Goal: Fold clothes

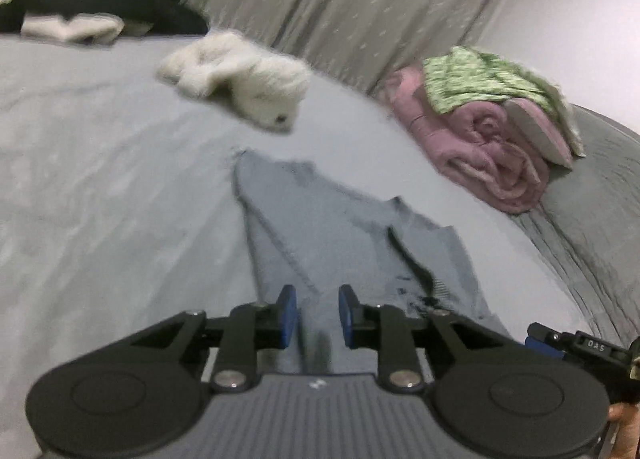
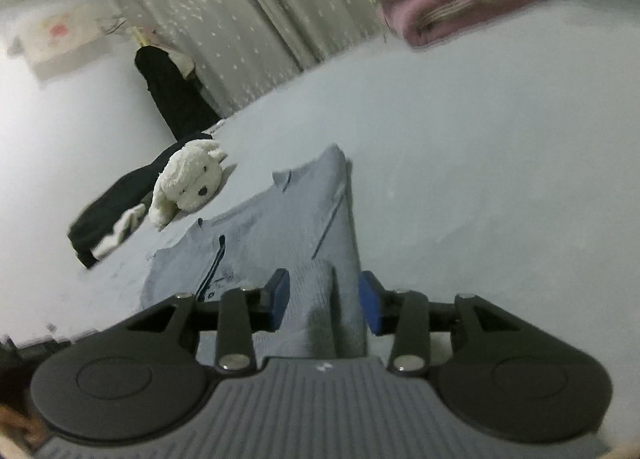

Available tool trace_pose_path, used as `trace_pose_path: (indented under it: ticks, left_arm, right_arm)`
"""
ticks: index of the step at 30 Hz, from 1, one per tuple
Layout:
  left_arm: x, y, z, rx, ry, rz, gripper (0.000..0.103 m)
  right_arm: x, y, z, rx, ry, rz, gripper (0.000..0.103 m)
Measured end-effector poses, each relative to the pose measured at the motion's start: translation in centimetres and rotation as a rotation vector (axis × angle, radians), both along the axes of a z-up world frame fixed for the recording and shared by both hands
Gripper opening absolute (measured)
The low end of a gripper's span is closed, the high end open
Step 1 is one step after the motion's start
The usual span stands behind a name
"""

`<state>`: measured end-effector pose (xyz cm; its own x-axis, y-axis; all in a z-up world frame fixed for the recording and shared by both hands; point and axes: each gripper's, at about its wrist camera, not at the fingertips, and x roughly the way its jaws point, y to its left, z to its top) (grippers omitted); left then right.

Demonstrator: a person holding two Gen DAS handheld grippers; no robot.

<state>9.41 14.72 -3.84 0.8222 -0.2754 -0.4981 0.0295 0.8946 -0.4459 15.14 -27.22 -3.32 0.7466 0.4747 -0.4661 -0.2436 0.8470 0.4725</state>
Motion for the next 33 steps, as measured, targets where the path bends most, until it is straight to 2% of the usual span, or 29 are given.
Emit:
trace_pose_path:
  ticks: [3,6,11,12,13,18,26,28,31,33]
  left_arm:
    - [-0.8,-1.9,0.1,0.059,-0.018,-0.077,0.022]
    - [-1.6,-3.8,-0.5,0.139,-0.019,-0.168,0.022]
    - [-3.1,-5.1,-2.0,0.276,-0.020,-0.255,0.022]
    - [-3.4,-5.1,-2.1,0.293,-0.025,-0.262,0.023]
    - [-3.7,-4.9,-2.1,0.300,-0.029,-0.269,0.023]
    - [-5.2,-3.0,-1.6,0.282,-0.023,-0.275,0.023]
    - [-7.2,-2.0,-1.4,0.282,0.000,-0.289,0.024]
    - [-7.5,-1.6,-1.3,0.272,0.018,-0.286,0.030]
    - [-7.7,-1.0,-1.1,0.250,0.049,-0.282,0.034]
    - [-7.8,-0.2,-1.1,0.207,0.075,-0.273,0.037]
  right_arm:
    - [-1.4,2.0,1.0,-0.114,-0.087,0.041,0.043]
    - [-2.6,4.0,1.1,-0.192,-0.133,0.120,0.043]
    - [-3.6,5.6,-1.1,-0.339,-0.125,0.221,0.043]
    - [-3.8,5.2,-1.6,-0.361,-0.117,0.228,0.036]
    - [-4.1,4.8,-1.8,-0.372,-0.120,0.231,0.034]
    - [-4.9,2.9,-1.1,-0.329,-0.112,0.231,0.034]
    - [-6.5,1.1,-0.7,-0.346,-0.080,0.237,0.035]
    - [-6.9,0.6,-0.7,-0.344,-0.066,0.236,0.035]
    - [-7.4,-0.1,-0.6,-0.326,-0.046,0.225,0.035]
    - [-7.7,-0.5,-0.5,-0.311,-0.039,0.218,0.035]
